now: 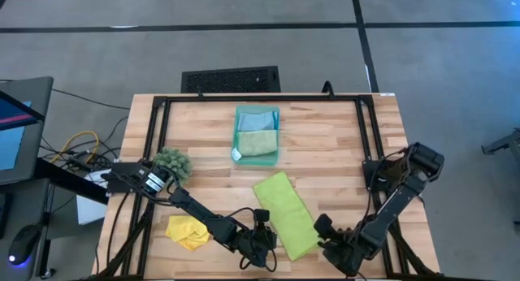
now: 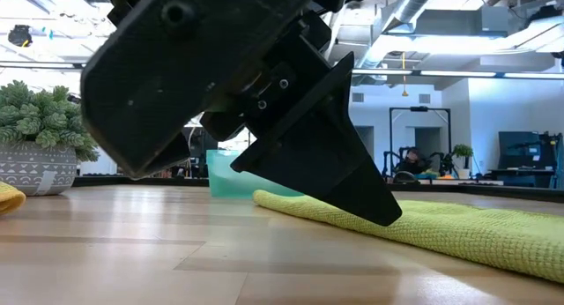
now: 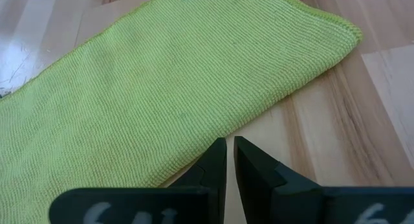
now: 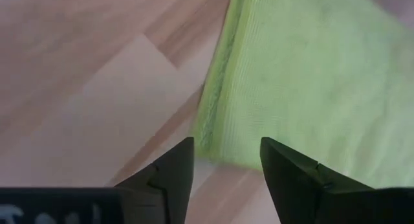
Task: Fold microfiber towels
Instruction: Fold the light green microfiber cloth
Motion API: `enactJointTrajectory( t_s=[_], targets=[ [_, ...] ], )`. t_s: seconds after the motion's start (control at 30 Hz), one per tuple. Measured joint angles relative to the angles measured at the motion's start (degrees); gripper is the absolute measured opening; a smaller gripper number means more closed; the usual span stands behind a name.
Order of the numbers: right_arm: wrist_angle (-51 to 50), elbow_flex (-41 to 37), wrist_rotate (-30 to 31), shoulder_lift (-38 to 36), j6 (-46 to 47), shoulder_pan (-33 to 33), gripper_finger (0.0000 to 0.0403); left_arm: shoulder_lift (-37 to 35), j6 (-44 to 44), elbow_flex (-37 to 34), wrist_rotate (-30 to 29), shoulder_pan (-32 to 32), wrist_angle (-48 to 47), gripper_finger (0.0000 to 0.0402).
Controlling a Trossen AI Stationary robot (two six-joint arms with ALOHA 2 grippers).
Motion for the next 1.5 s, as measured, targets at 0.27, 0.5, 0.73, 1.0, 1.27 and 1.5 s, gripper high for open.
enactJointTrajectory(
  t_s=[0.27,0.5,0.73,1.0,1.27,1.5],
  targets=[
    [2.27,0.24,4.38,4.16,-0.96,0.36,0.0187,0.00,0.00,0.00,0.00,0.01,0.06,0.0022],
    [-1.35,1.73,5.57,3.04,0.49,0.04,0.0138,0.00,0.00,0.00,0.00,0.02,0.02,0.0022],
    [-5.02,3.02,5.38,3.04,0.53,0.04,0.0097,0.00,0.00,0.00,0.00,0.02,0.02,0.0022],
    [-1.33,3.93,2.35,3.04,8.12,-0.21,0.0094,0.00,-1.75,0.00,-1.51,0.02,-2.79,0.0022],
    [6.09,4.06,-1.70,3.41,9.53,-3.01,0.0174,0.00,-8.55,-0.02,-9.57,0.09,-10.68,0.0022],
    [0.44,5.93,-2.04,3.40,4.78,-2.11,0.0199,0.00,-10.25,-0.02,-10.99,0.13,-12.70,0.0022]
  ],
)
